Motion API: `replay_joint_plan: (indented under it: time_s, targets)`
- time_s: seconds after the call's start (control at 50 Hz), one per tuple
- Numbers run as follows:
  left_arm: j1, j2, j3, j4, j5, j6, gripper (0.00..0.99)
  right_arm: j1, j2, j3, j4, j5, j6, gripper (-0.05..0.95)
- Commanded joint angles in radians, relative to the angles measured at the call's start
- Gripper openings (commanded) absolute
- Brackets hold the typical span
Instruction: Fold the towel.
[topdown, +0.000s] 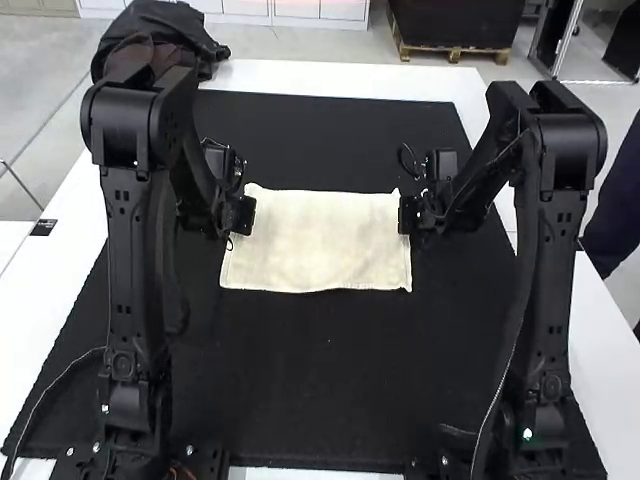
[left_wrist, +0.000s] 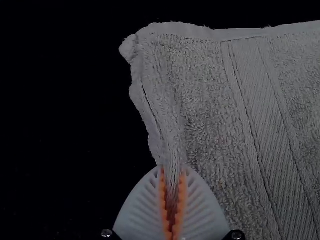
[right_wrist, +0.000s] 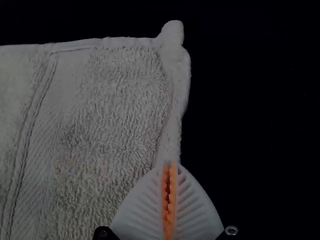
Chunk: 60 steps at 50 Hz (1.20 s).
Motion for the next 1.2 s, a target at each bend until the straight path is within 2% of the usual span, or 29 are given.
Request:
replay_joint_plan:
  time_s: [0.0, 0.36, 0.46, 0.62, 1.0, 1.18]
  targets:
    - [0.019, -0.010, 0.003, 0.012, -0.037, 0.002, 0.028, 0.001, -0.060, 0.000, -0.007, -0.065, 0.018, -0.02]
    - [0.019, -0.087, -0.013, 0.006, -0.020, -0.021, 0.028, -0.037, -0.145, -0.011, -0.008, -0.077, 0.048, -0.02]
    - [0.019, -0.096, -0.007, 0.007, -0.015, -0.044, 0.028, -0.045, -0.160, -0.018, -0.010, -0.080, 0.051, -0.02]
    - [0.019, -0.125, -0.017, -0.022, -0.014, -0.056, 0.028, -0.048, -0.186, -0.038, -0.024, -0.086, 0.051, -0.02]
    - [0.020, -0.236, -0.102, -0.042, -0.007, -0.056, 0.028, -0.060, -0.300, -0.121, -0.056, -0.115, 0.050, -0.02]
    - [0.019, -0.305, -0.151, -0.042, -0.007, -0.077, 0.028, -0.065, -0.350, -0.172, -0.067, -0.129, 0.050, -0.02]
